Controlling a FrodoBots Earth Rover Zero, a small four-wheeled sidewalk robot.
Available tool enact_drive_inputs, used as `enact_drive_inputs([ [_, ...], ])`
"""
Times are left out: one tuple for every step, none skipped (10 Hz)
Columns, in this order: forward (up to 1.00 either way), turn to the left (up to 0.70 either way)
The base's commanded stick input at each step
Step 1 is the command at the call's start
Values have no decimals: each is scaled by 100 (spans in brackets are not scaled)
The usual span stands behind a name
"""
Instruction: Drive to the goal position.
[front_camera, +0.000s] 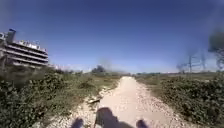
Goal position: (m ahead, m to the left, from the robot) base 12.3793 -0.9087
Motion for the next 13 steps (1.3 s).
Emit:
enact_drive_inputs([
  [50, 0],
  [50, 0],
  [50, 0],
  [50, 0],
  [50, 0],
  [50, 0],
  [50, 0],
  [50, -36],
  [50, -49],
  [50, -15],
  [50, 0],
  [50, 0],
  [50, 0],
])
